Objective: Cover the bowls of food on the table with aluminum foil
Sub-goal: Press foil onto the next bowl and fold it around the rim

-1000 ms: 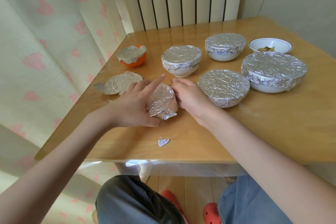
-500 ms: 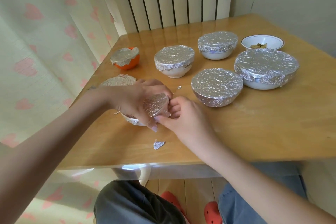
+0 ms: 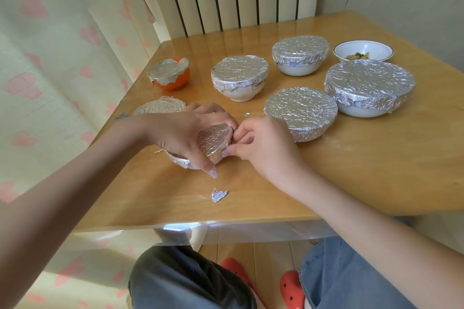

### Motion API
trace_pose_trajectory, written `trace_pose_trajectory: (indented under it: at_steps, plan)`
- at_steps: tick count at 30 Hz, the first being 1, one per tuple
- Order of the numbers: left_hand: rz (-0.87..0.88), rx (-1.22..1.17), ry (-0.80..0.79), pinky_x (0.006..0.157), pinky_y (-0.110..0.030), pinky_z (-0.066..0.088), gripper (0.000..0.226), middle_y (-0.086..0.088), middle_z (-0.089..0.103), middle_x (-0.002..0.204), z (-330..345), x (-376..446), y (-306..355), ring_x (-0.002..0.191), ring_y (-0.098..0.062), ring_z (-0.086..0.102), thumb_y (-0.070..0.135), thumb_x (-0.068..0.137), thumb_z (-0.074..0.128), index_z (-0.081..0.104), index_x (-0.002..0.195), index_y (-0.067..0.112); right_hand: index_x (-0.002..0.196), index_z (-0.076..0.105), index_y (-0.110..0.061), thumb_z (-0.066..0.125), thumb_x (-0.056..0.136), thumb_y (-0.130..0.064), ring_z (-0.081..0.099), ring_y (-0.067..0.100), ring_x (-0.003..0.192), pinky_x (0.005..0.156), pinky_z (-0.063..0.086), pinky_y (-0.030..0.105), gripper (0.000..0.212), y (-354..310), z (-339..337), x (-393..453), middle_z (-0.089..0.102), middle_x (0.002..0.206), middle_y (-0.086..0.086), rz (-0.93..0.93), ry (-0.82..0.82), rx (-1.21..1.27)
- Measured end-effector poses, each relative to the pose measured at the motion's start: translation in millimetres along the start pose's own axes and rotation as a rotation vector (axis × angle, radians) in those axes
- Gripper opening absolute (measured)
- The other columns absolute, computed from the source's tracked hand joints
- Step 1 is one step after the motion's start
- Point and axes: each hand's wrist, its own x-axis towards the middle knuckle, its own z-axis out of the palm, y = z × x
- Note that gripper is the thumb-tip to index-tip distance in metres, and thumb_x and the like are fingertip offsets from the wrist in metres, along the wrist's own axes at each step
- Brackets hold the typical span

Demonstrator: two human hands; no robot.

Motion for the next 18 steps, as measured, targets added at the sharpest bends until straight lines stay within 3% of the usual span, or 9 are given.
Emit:
trace_pose_trajectory:
  at_steps: [3,8,12,15,18]
  plan:
    - [0.0,0.002,-0.004,0.108,-0.036,0.031,0.07,0.043,0.026,0.119,-0.6,0.4,0.4,0.124,-0.007,0.026,0.071,0.04,0.073,0.039,0.102,0.07,0.069,0.065,-0.01,0.084,0.067,-0.029,0.059,0.014,0.061,0.062,0.045,0.03,0.027,-6.9,-9.3,5.2,0.066,0.064,-0.001,-0.08,-0.056,-0.169]
    - [0.014,0.006,0.005,0.108,-0.033,0.028,0.066,0.042,0.027,0.119,0.7,1.1,-0.3,0.122,-0.006,0.024,0.071,0.041,0.072,0.042,0.1,0.071,0.089,0.065,-0.021,0.056,0.082,-0.062,0.062,0.028,0.092,0.055,0.026,0.028,0.042,-27.5,-31.7,16.5,0.066,0.089,0.004,-0.445,-0.148,-0.908]
    - [0.018,-0.003,0.027,0.112,-0.035,0.026,0.071,0.038,0.029,0.122,1.8,1.0,-1.3,0.126,-0.007,0.023,0.071,0.041,0.073,0.047,0.107,0.066,0.099,0.068,-0.023,0.046,0.084,-0.066,0.057,0.023,0.116,0.047,0.01,0.023,0.051,-26.5,-36.4,30.2,0.069,0.104,0.002,-0.702,-0.136,-1.086]
    - [0.008,-0.009,0.021,0.112,-0.037,0.028,0.067,0.041,0.028,0.12,2.0,0.1,-0.2,0.125,-0.008,0.025,0.072,0.042,0.073,0.042,0.101,0.071,0.085,0.068,-0.026,0.044,0.083,-0.07,0.064,0.021,0.088,0.047,0.015,0.024,0.05,-15.3,-36.2,30.4,0.067,0.081,-0.002,-0.723,-0.147,-1.01]
    - [-0.012,0.001,0.025,0.111,-0.036,0.027,0.069,0.042,0.026,0.121,1.4,0.8,-0.4,0.123,-0.008,0.024,0.073,0.042,0.072,0.039,0.103,0.072,0.069,0.062,-0.024,0.051,0.074,-0.075,0.055,0.013,0.07,0.051,0.024,0.022,0.053,-14.9,-42.0,29.5,0.055,0.063,-0.007,-0.566,-0.22,-0.869]
